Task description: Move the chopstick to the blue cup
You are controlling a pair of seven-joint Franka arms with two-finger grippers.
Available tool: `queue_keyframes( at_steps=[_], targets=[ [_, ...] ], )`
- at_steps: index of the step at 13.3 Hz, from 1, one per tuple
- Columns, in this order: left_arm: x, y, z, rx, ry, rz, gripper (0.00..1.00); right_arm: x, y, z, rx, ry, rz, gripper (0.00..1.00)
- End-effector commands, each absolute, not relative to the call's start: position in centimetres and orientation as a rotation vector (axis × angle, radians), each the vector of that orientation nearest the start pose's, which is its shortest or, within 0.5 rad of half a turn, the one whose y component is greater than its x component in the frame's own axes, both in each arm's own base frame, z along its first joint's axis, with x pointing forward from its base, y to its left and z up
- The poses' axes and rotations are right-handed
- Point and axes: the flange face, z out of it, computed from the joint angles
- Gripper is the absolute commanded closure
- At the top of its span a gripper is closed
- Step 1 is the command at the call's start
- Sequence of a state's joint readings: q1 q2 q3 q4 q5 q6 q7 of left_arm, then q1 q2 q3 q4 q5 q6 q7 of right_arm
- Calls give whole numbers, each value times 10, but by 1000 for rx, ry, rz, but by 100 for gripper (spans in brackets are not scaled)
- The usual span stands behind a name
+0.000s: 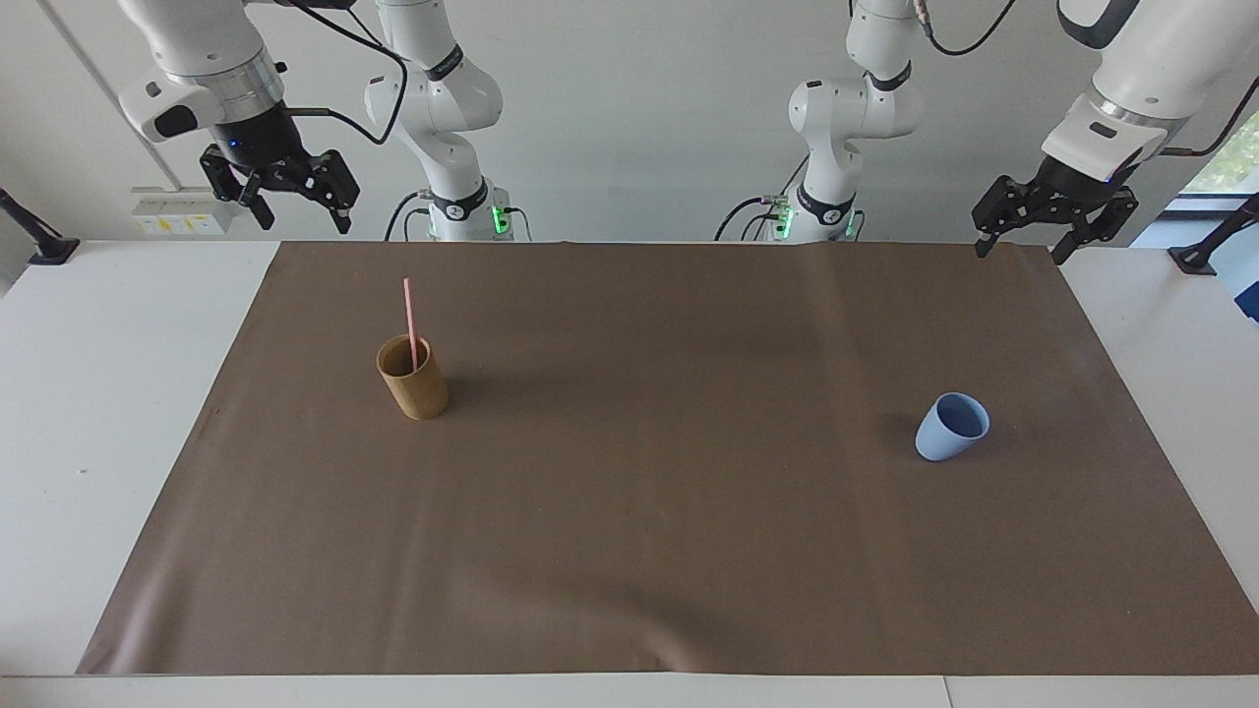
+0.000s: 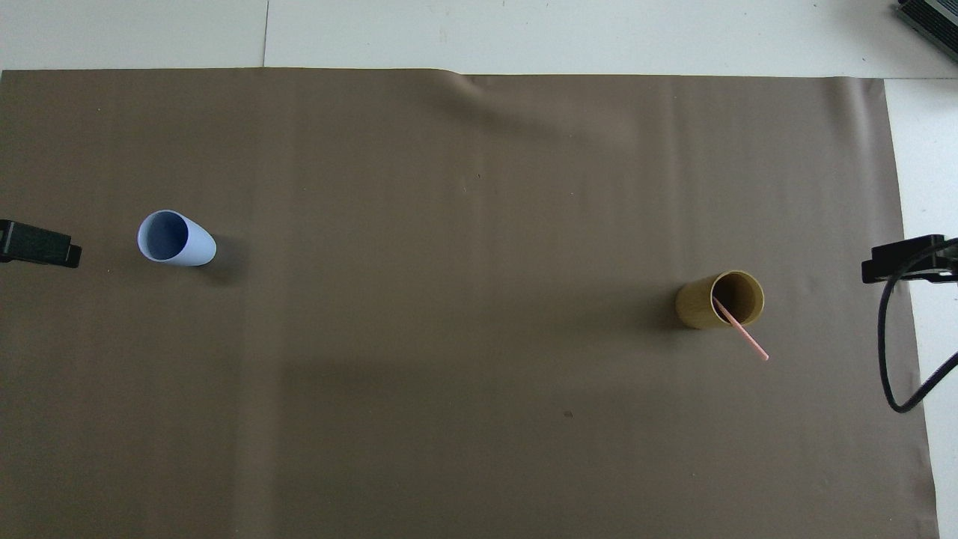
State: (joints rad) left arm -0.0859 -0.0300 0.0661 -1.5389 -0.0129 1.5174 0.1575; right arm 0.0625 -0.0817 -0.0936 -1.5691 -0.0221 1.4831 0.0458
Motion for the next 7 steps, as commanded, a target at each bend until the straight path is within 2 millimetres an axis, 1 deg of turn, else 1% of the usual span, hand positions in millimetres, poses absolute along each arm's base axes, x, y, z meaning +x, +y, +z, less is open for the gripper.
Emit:
queue_keyframes(
  at_steps=[1,3,6,7],
  targets=[
    [534,-10,651,-3152,297,-37,0,514,-22,661,-3154,94,3,0],
    [534,-10,651,-3152,295,-44,0,514,-22,661,-3154,94,1,0],
    [544,-10,653,-3146,286,-123,0,514,-22,661,-3154,94,3,0],
    [545,-9,651,-3147,283,-117,0,514,-22,661,-3155,94,3,0]
  ],
)
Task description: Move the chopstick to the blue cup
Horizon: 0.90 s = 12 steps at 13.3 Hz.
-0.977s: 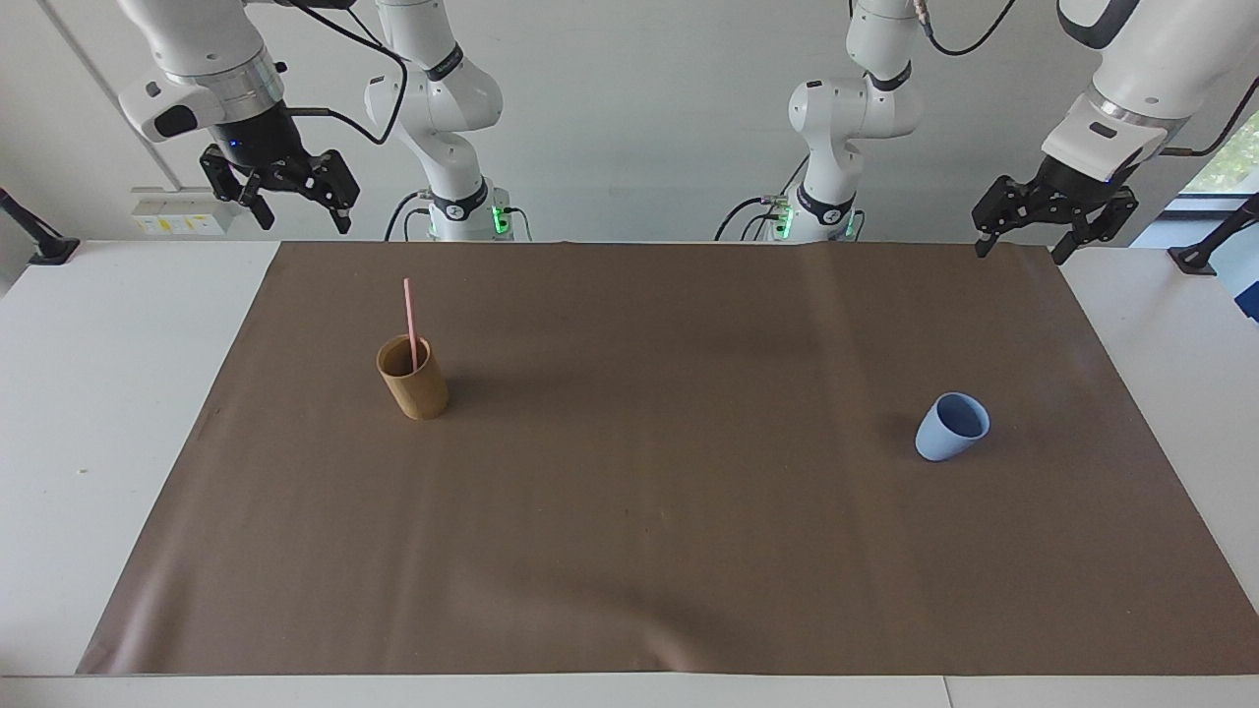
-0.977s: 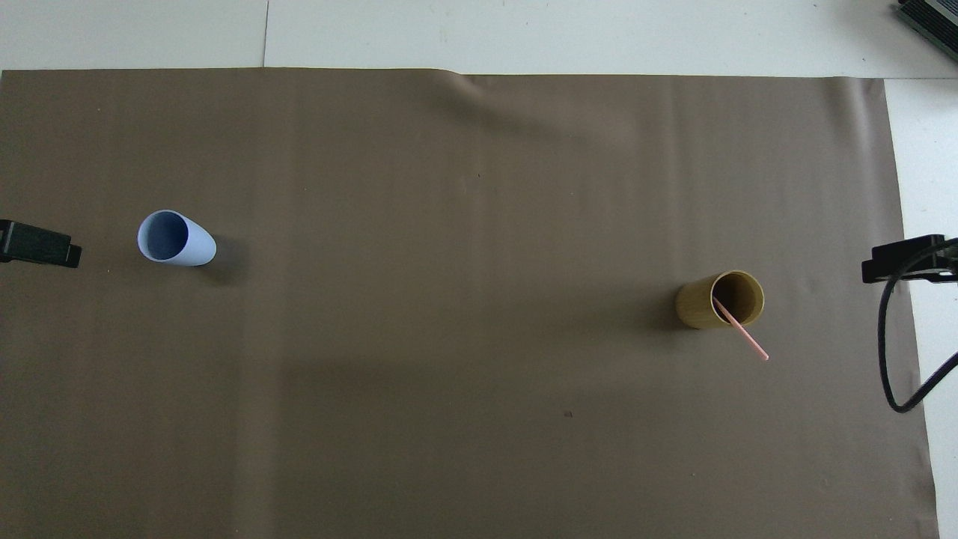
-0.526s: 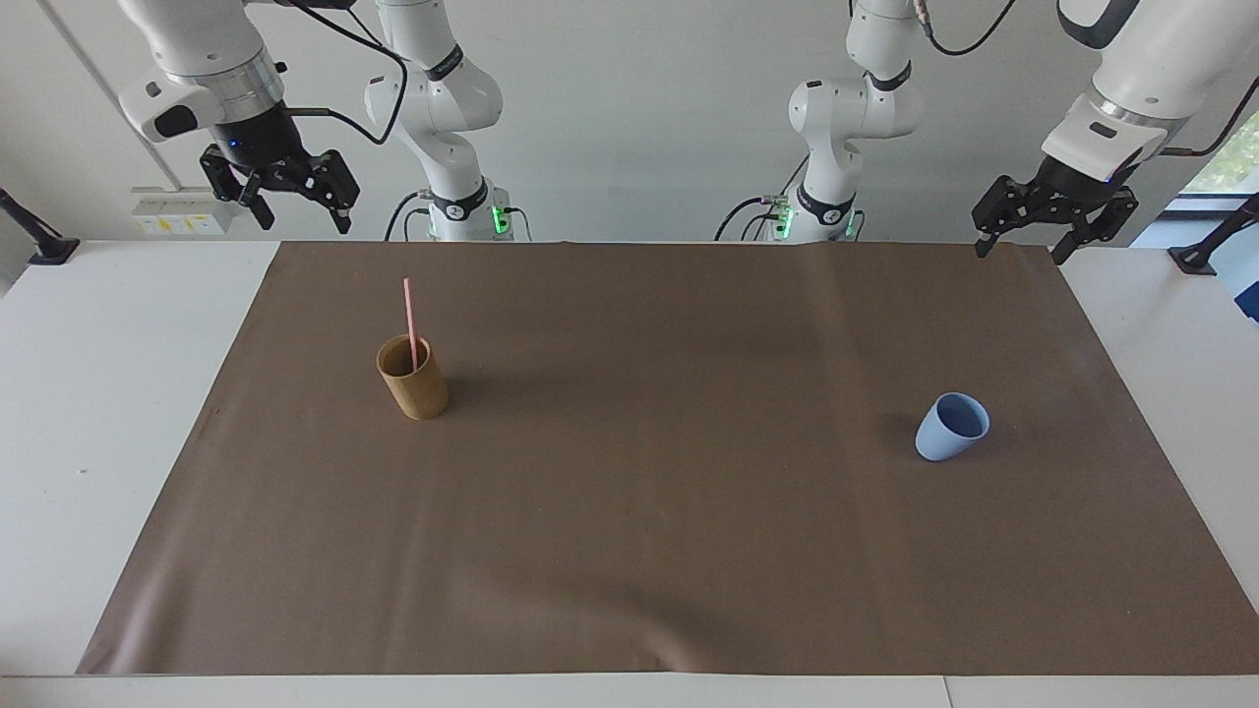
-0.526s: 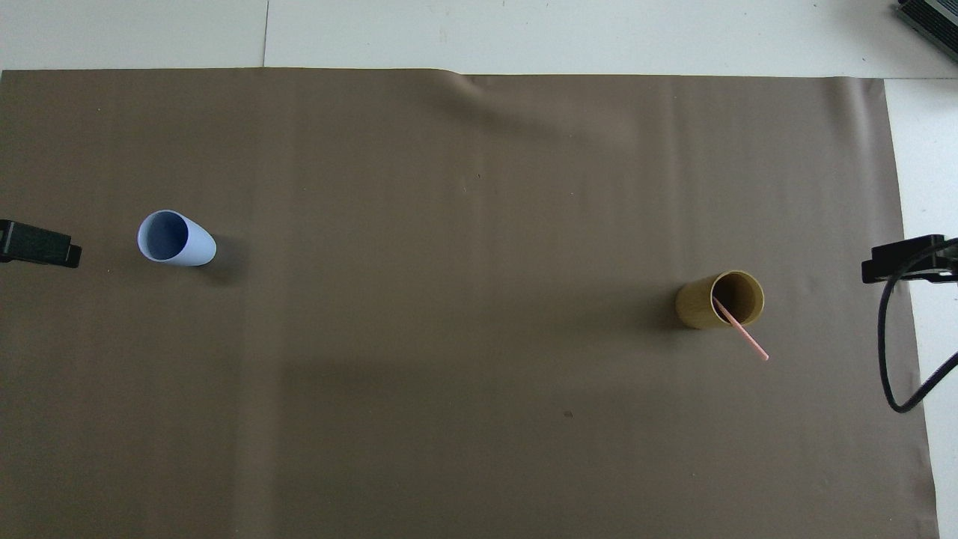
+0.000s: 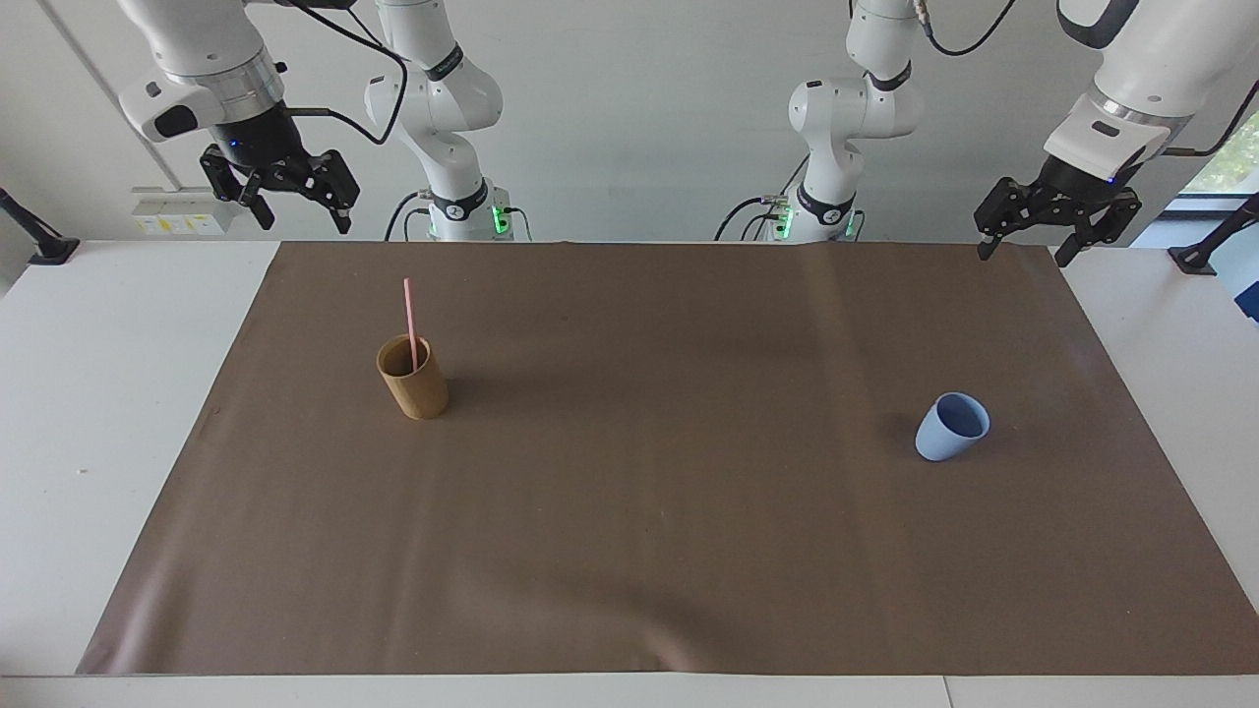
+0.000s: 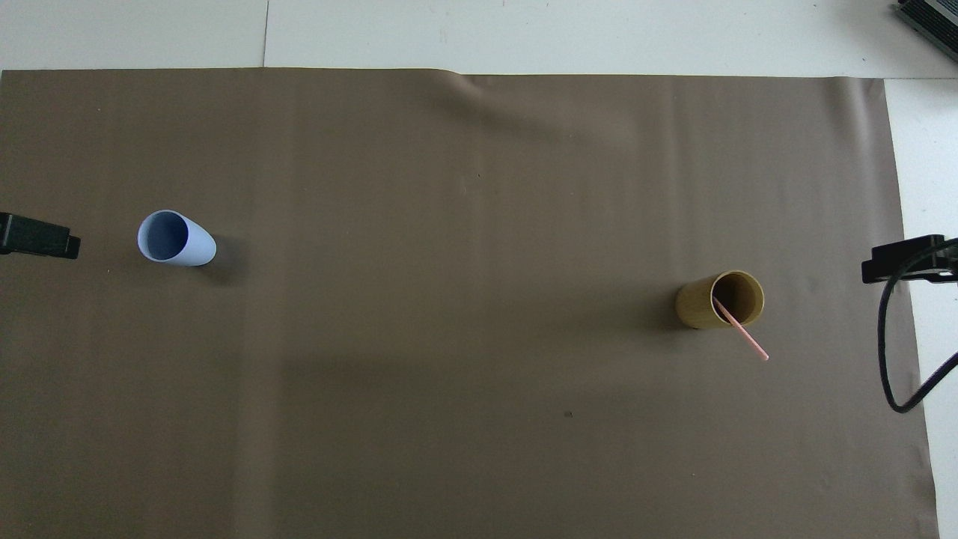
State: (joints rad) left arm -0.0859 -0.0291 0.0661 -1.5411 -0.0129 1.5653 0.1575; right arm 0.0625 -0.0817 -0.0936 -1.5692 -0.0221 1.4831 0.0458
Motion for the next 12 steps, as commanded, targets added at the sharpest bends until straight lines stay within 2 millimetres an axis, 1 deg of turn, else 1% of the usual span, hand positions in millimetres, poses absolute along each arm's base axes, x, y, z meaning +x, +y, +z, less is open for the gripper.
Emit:
queue_keyframes(
  at_steps=[1,3,6,8,9,11,12],
  targets=[
    [547,-9,649,-3146,283,-117,0,514,-22,661,-3154,94,3,0],
    [554,-9,639,-3142,282,-94,0,514,-22,661,-3155,94,3,0],
    [557,-7,634,-3145,275,-87,0,514,-22,661,-3154,94,1,0],
    [574,12,606,-3150,224,-98,0,514,-22,661,-3154,94,1,0],
    [583,15,596,-3147,223,-119,0,514,-22,661,-3154,94,3,0],
    [603,30,563,-3142,244,-118,0,514,-22,661,-3154,94,1,0],
    [611,39,547,-3144,227,-113,0,514,-22,661,-3155,94,1,0]
  ],
)
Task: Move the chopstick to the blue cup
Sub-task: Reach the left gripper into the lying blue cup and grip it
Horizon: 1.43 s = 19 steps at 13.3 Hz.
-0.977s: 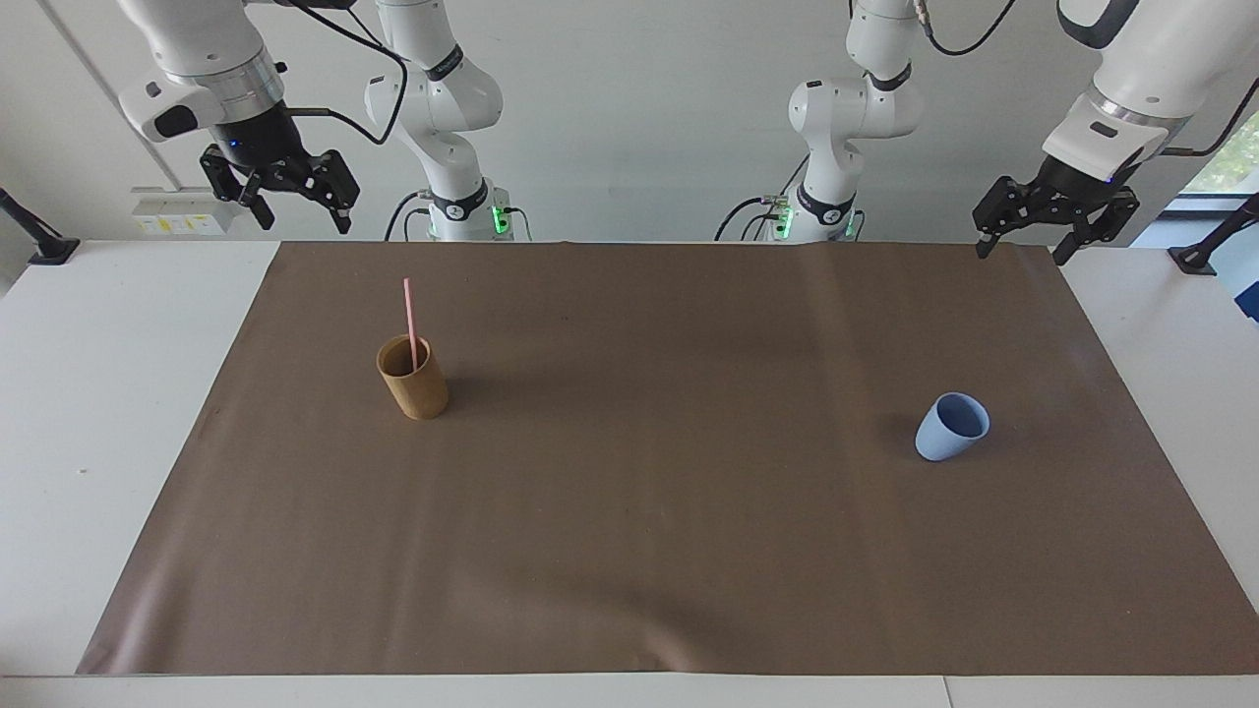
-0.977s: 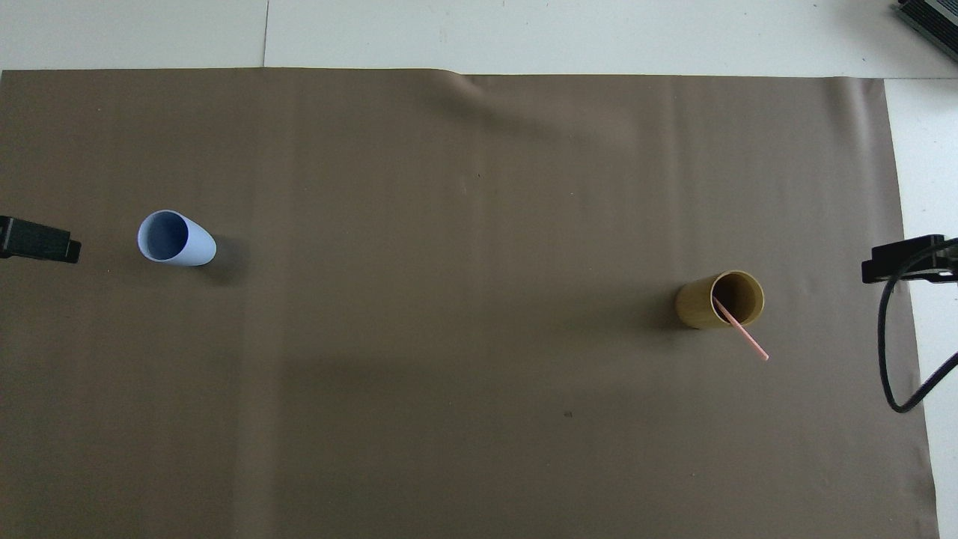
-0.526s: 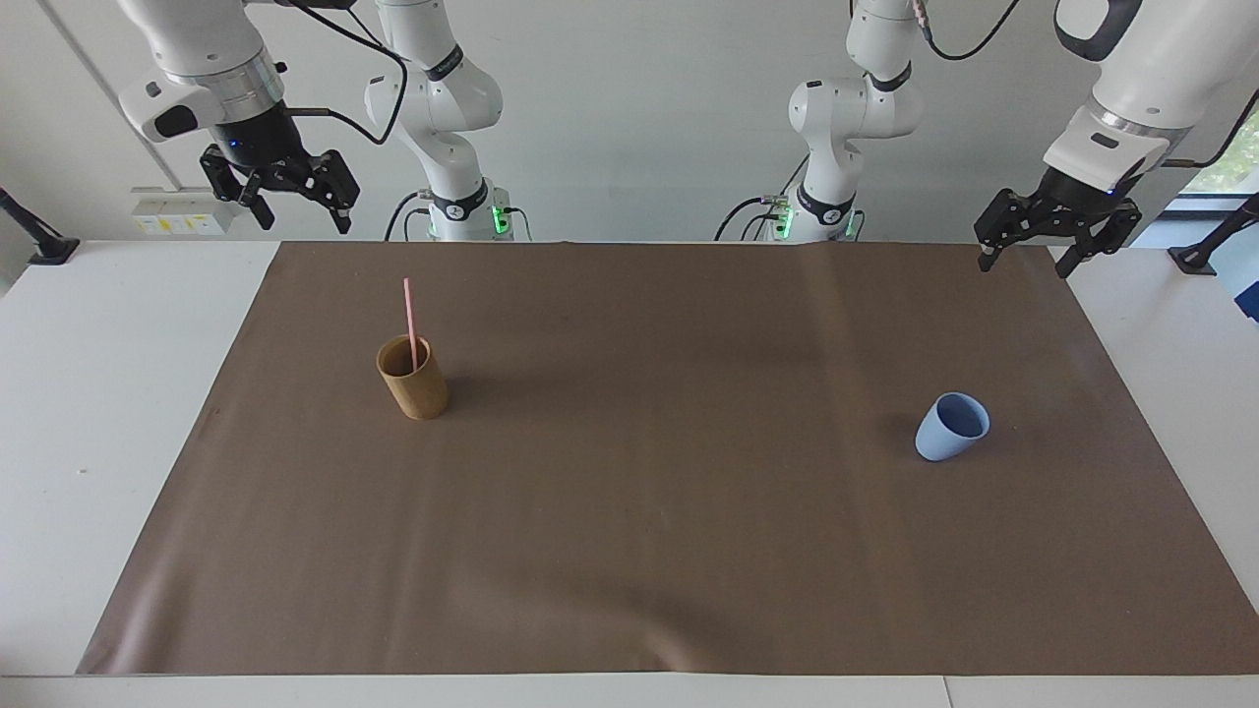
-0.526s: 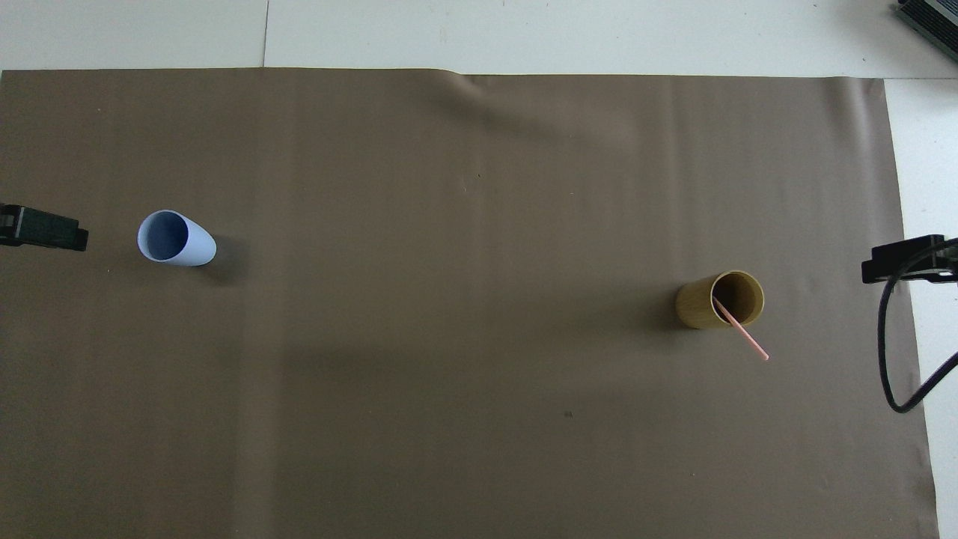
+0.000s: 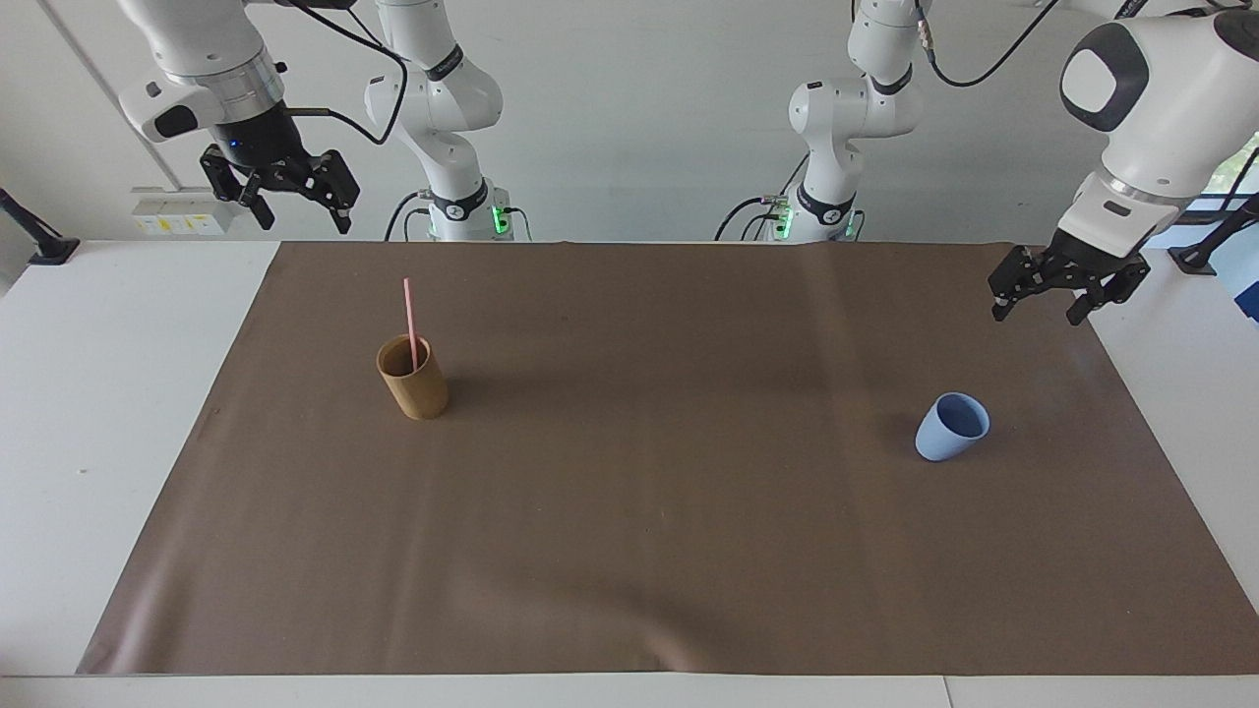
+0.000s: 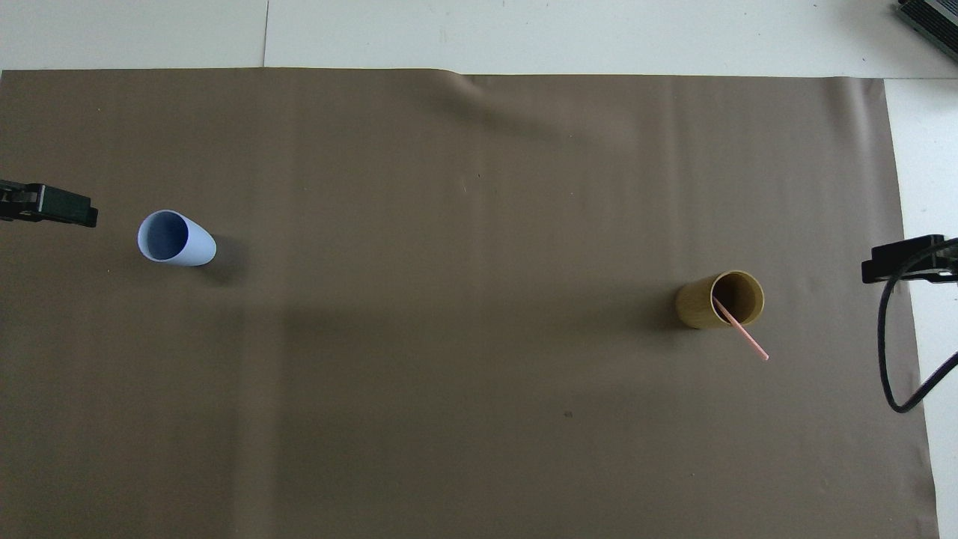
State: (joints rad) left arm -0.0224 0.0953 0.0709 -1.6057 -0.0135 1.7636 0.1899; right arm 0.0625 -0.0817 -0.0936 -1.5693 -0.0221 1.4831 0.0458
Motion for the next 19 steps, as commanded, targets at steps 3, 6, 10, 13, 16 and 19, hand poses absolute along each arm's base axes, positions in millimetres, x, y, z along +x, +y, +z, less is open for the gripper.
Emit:
queue_keyframes(
  at_steps=[3,6,10,13,16,19],
  targets=[
    [630,57,485,-3186,219,-124,0,514,-22,661,-3155,94,1,0],
    [633,62,428,-3194,220,-158,2,514,-22,661,-3154,94,1,0],
    [635,61,378,-3210,212,-147,13,514,-22,661,-3154,94,3,0],
    [625,63,355,-3234,201,-121,18,514,-21,648,-3150,86,44,0],
    [620,61,348,-3257,185,-99,26,512,-20,644,-3150,92,56,0],
    [613,62,344,-3266,200,-55,69,514,7,631,-3152,17,78,0]
  ],
)
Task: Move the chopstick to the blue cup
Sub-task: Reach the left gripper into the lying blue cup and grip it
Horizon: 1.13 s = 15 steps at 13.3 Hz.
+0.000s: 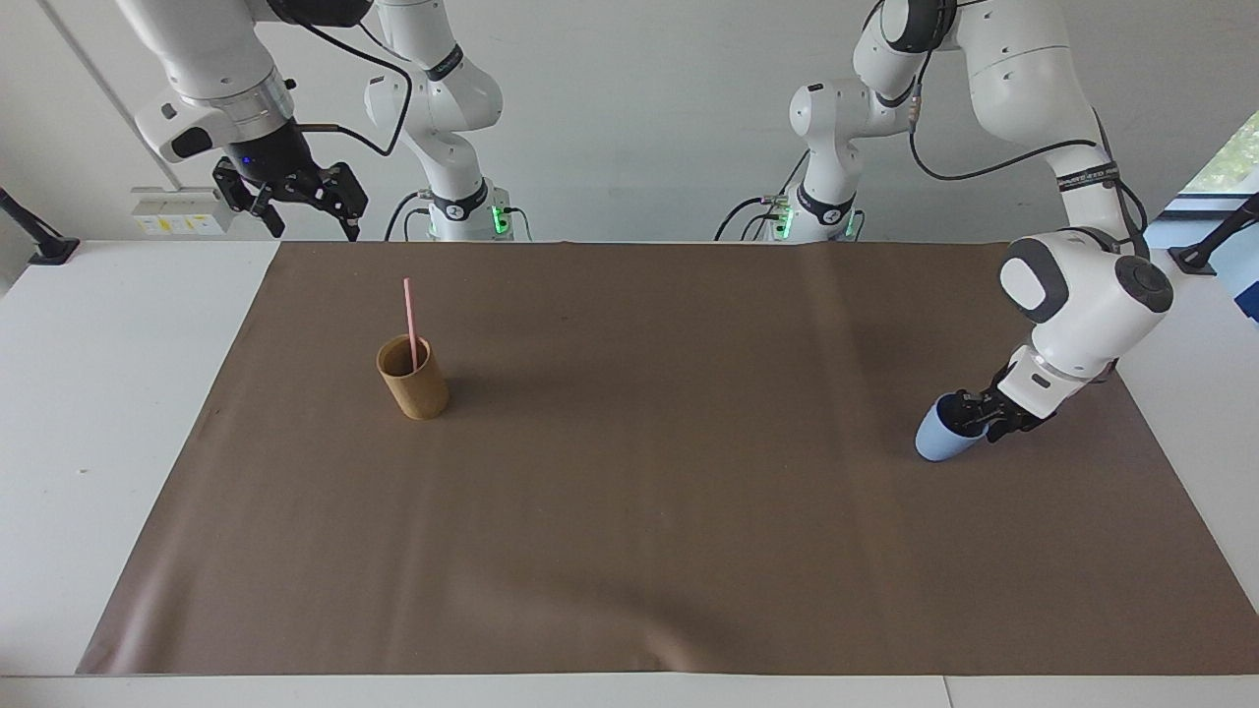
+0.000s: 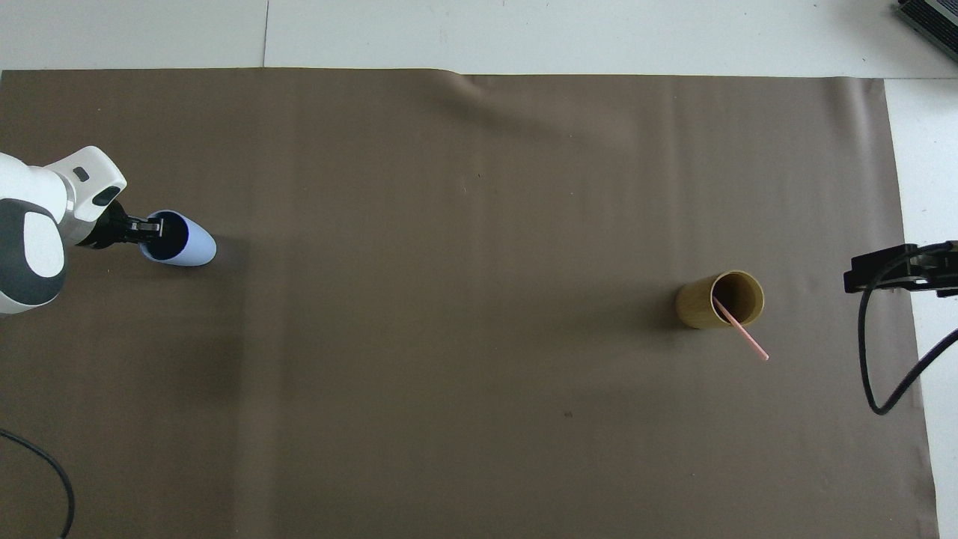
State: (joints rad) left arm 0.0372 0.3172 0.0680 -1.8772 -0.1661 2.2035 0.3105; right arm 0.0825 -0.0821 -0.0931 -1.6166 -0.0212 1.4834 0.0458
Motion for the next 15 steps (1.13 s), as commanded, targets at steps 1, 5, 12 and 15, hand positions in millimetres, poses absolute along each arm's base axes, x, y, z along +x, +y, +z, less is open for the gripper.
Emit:
queue_keyframes(
  at_steps=[1,5,12,15],
  targets=[
    [612,63,344,-3270,200,-37,78,514,21,627,-3154,26,56,0],
    [609,65,347,-3281,198,15,100,508,22,626,-3152,37,51,0],
    [591,-41,392,-3283,272,19,100,518,-6,651,-3156,52,32,0],
    [567,-124,378,-3275,287,-44,100,517,-11,648,-3151,54,32,0]
  ],
)
